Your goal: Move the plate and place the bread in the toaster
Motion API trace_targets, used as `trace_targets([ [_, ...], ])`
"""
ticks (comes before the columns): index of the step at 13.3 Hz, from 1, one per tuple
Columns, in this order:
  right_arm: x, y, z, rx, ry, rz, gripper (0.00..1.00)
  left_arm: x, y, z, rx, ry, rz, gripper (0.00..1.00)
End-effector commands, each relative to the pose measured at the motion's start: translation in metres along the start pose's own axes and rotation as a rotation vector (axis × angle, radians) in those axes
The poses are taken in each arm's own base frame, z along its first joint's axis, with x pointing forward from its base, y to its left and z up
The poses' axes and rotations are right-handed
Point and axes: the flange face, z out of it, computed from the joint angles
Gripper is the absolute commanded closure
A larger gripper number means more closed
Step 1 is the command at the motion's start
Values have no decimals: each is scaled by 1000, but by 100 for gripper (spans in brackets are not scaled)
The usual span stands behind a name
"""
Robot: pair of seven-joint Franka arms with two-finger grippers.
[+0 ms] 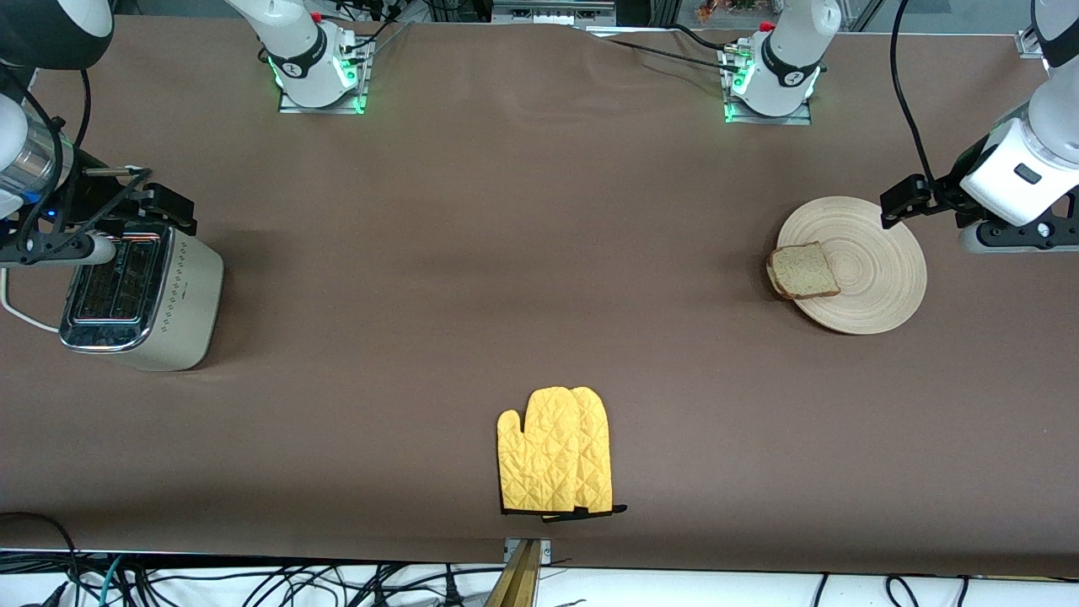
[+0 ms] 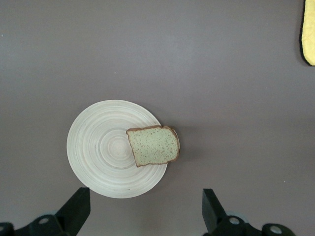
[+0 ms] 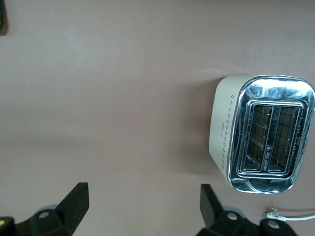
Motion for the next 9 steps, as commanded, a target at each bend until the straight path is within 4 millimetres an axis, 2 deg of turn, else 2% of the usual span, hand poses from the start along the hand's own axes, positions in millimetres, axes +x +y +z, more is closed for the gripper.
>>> trace_targets([
  [1,0,1,-3,13,4,2,0,2,-9,1,-27,-32,8,0],
  [3,1,1,-2,13,2,2,0,5,-13,19,-42,-93,66,0],
  [6,1,1,-2,13,2,2,0,6,-45,46,-95,-185,183,0],
  [9,0,1,-2,13,2,1,0,0,-130,84,-294,-187,192,0],
])
